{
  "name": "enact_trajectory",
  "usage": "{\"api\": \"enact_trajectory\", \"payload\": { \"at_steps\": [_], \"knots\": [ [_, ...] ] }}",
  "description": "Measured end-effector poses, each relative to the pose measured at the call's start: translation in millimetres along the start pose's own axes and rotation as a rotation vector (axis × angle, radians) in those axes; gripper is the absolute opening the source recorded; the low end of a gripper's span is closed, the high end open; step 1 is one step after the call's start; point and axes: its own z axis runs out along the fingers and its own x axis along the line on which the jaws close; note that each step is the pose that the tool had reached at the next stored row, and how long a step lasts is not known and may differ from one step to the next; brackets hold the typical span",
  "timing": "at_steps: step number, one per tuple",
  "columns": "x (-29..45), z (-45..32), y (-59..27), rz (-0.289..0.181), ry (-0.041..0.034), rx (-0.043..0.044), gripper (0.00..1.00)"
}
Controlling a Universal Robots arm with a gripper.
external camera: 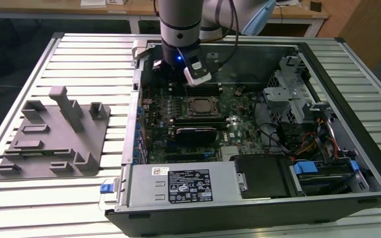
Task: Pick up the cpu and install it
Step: 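Install the first cpu locking lever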
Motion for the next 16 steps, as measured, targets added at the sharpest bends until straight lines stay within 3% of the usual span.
{"api": "enact_trajectory", "payload": {
  "at_steps": [2,4,16],
  "knots": [
    [0.2,0.0,0.0,0.000,0.0014,-0.0187,0.11],
    [0.2,0.0,0.0,0.000,0.0026,-0.0321,0.11],
    [-2.9,0.0,0.2,0.001,0.0027,-0.0338,0.11]
  ]
}}
